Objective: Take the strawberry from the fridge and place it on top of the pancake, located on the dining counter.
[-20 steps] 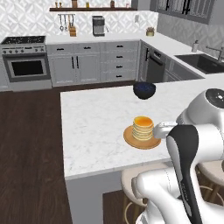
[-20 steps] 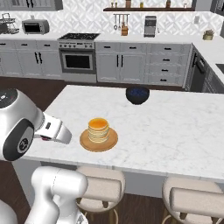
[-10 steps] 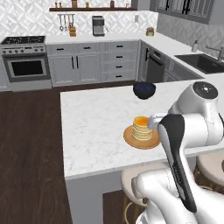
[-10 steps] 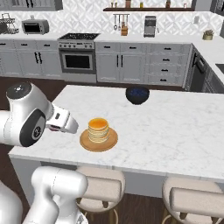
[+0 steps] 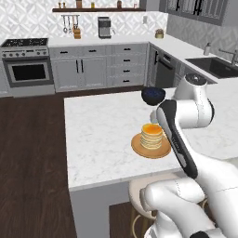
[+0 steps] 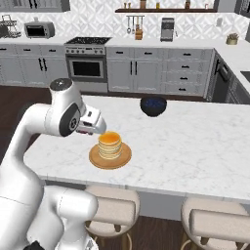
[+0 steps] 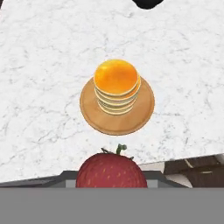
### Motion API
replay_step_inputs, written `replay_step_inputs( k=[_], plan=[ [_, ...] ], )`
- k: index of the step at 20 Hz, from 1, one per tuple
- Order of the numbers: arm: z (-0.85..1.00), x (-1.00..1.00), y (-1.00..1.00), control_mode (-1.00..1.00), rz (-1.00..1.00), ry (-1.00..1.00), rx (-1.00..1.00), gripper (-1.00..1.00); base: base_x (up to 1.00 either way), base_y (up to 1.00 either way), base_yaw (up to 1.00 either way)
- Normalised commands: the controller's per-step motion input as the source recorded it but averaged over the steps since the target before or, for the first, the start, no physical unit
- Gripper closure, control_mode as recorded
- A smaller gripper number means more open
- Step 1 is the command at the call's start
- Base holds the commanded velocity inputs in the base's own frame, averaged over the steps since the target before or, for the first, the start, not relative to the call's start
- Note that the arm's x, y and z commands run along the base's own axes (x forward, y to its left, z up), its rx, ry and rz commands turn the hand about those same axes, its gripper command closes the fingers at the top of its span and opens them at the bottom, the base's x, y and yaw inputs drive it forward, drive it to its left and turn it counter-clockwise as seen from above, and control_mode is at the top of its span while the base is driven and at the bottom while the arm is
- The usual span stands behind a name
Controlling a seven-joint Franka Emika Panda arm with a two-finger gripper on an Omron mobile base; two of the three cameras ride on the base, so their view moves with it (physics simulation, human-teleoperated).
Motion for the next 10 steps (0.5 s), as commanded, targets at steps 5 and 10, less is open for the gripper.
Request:
replay_step_inputs(
  k=[5,10],
  plan=[
    [-0.51,1.0,-0.04,-1.0,0.0,0.09,0.0,1.0,0.0,0.0,0.0],
    [-0.7,0.95,-0.26,-1.0,0.0,0.0,0.0,1.0,0.0,0.0,0.0]
  ],
)
